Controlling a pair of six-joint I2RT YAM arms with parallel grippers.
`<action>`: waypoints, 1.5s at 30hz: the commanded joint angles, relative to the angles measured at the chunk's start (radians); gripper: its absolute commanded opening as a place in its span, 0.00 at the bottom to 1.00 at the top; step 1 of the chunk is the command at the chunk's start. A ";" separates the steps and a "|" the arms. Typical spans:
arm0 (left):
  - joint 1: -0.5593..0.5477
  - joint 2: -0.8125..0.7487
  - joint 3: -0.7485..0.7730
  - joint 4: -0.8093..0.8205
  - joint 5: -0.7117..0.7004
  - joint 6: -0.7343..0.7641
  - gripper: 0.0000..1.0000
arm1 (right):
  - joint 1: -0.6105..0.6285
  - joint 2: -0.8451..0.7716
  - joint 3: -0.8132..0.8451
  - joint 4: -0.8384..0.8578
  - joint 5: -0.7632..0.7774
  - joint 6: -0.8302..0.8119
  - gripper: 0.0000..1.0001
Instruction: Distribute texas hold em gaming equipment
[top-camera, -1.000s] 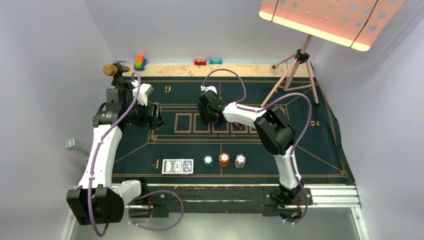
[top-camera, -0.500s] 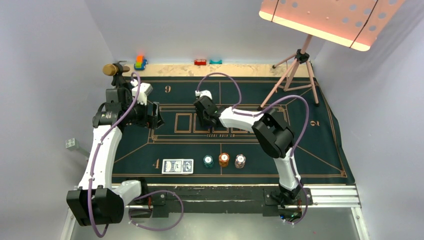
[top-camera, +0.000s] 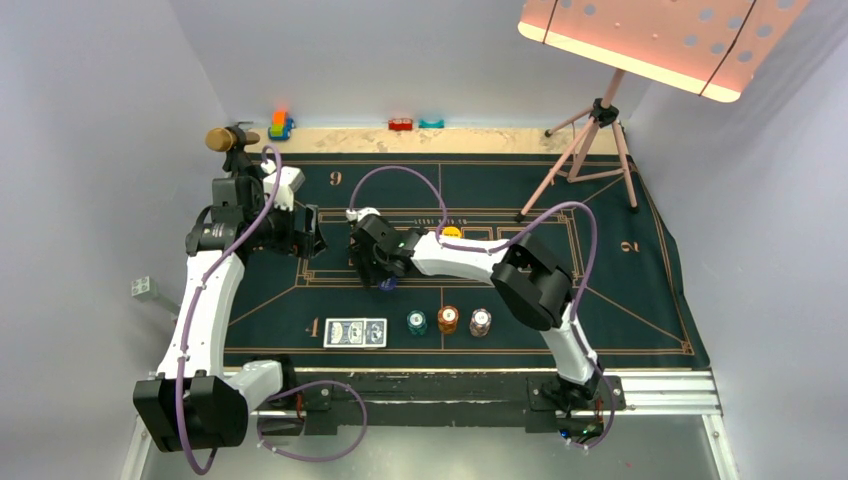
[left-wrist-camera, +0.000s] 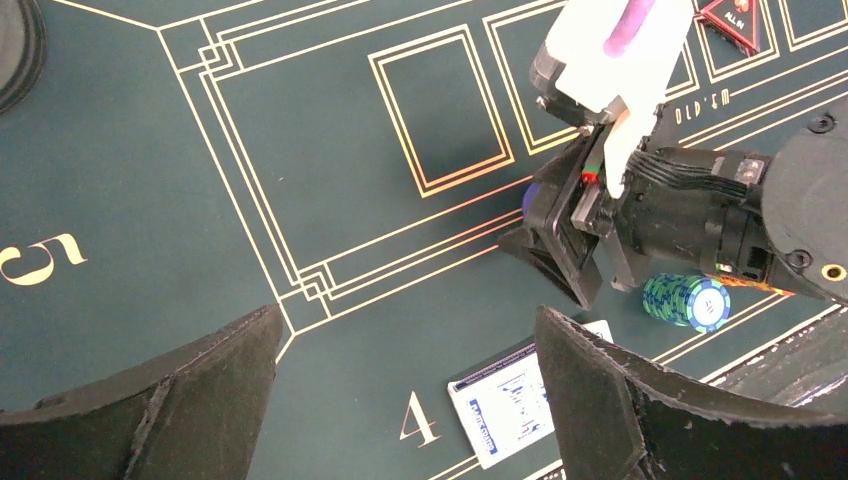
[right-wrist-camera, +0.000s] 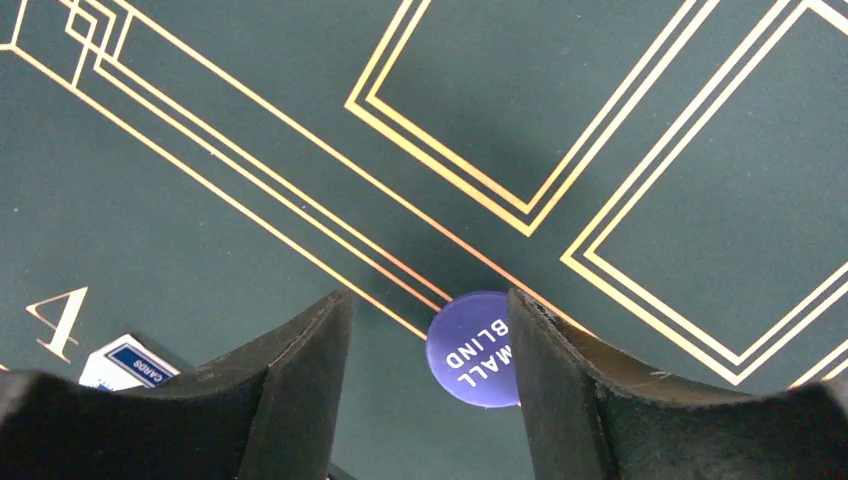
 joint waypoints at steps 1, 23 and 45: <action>0.001 -0.015 -0.001 0.026 -0.011 -0.014 1.00 | -0.007 -0.064 0.025 -0.014 -0.016 0.010 0.66; 0.001 -0.028 0.008 0.022 -0.017 -0.022 1.00 | -0.006 -0.134 -0.208 0.087 -0.001 -0.095 0.57; 0.010 -0.026 0.007 0.026 -0.037 -0.037 1.00 | 0.083 0.083 0.077 0.071 -0.072 -0.078 0.32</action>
